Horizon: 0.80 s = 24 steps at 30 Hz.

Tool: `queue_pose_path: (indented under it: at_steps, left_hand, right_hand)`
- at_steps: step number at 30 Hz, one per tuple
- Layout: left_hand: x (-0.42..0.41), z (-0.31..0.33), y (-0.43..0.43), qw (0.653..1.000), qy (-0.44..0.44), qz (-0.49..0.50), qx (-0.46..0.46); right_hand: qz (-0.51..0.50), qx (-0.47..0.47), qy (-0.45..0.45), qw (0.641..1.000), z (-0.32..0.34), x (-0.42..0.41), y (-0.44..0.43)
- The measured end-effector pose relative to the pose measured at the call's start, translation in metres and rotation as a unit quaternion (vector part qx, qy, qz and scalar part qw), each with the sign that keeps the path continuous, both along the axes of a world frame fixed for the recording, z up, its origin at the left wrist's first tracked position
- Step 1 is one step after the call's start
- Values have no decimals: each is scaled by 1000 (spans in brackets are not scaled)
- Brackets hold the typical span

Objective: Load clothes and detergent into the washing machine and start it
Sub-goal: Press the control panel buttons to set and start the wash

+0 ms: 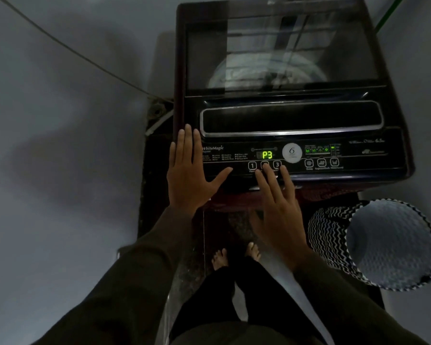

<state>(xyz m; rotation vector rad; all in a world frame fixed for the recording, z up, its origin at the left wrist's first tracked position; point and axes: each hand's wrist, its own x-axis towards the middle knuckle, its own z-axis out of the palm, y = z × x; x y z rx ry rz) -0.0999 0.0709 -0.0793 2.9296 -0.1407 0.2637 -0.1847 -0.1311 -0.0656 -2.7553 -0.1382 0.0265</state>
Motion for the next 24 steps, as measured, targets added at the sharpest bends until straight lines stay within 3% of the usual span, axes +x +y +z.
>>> queue_pose_path:
  at_steps: [11,24]
  left_hand:
    - [1,1,-3,1000,-20,23,-8]
    - [4,-1,-4,999,-34,30,0]
  right_hand:
    - [62,-53,2,997,1,7,-20]
    - [38,-1,34,999,6,6,-14]
